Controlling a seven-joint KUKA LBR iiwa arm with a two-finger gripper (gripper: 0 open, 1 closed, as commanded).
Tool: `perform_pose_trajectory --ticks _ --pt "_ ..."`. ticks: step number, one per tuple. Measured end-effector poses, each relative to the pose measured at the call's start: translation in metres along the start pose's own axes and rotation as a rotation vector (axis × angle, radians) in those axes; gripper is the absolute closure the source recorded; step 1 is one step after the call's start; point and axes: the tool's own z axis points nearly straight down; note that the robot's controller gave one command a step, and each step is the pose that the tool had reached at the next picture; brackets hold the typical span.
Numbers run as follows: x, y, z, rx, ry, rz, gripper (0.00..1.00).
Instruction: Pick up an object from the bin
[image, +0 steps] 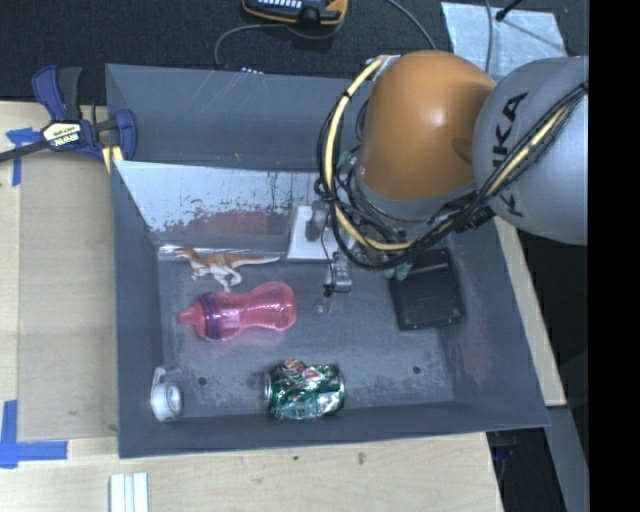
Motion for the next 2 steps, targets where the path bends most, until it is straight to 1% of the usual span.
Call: perform_pose_trajectory --ticks 1,2 --pt "-0.001 0.0 -0.005 -0.001 -0.009 0.002 0.0" --pt "-0.011 0.015 0.044 -0.001 -0.012 -0.074 0.0"
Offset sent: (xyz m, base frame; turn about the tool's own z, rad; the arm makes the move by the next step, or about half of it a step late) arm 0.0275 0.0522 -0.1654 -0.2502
